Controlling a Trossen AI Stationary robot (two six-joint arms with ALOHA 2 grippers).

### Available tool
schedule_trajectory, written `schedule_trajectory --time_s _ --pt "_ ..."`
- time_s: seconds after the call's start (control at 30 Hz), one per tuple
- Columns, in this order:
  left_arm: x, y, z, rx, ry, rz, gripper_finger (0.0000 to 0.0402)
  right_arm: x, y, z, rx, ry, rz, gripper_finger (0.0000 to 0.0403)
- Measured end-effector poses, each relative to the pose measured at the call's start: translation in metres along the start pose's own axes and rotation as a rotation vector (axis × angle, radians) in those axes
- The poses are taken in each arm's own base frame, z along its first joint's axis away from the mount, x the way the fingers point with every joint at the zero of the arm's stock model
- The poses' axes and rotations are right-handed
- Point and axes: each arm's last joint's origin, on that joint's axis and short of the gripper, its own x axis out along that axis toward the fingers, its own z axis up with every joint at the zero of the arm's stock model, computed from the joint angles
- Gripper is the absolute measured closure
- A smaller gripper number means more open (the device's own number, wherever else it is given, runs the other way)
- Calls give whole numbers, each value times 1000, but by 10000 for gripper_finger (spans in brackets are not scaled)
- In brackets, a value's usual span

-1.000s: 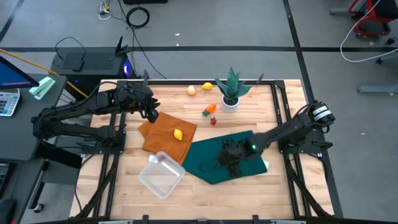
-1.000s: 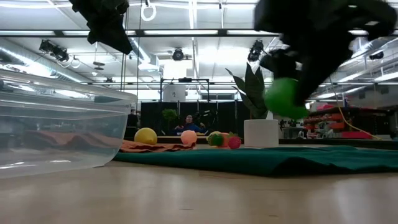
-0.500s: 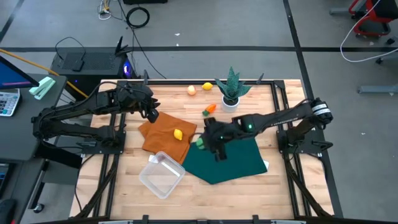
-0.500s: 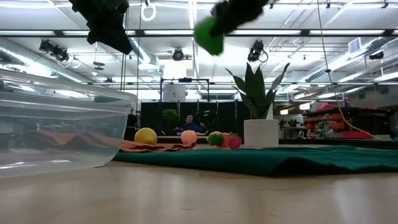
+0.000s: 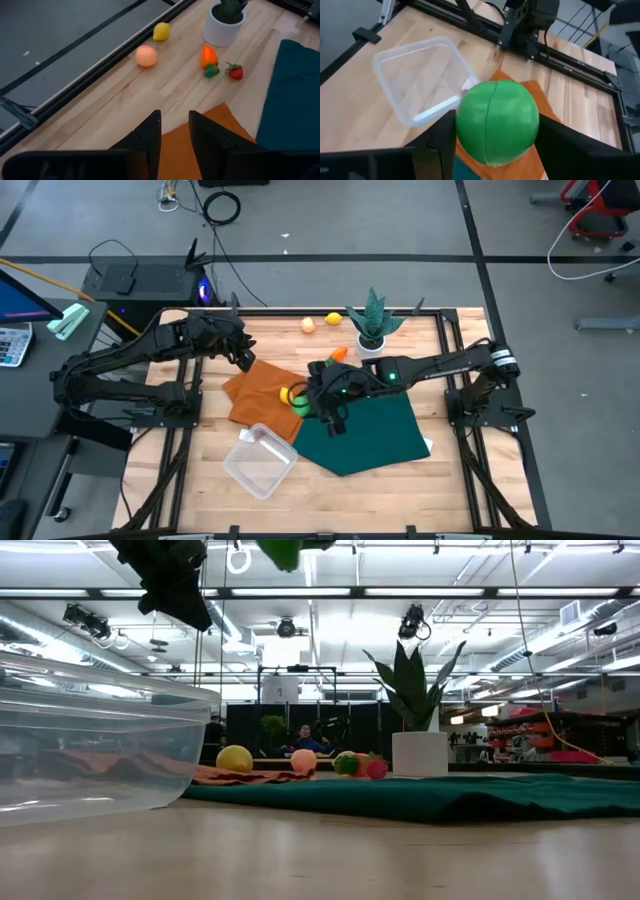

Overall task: Pick and placing Produce into tupperware
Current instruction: Put the pear into the transparent container

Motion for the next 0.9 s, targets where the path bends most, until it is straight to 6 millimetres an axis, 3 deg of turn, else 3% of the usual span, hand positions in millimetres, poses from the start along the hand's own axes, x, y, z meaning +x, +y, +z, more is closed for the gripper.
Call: schedule_trajectory --time_s 0.23,0.5,0.73,0.9 --pt "2 7 2 -26 9 0 294 36 -8 9 -65 -20 101 218" --pt "3 14 1 -51 37 12 294 68 -23 -9 -55 16 146 218" --pt "4 20 -3 -47 89 32 294 99 -12 -16 -66 -15 198 218" --pt "4 22 -5 -51 116 37 294 111 -2 1 -88 -58 205 218"
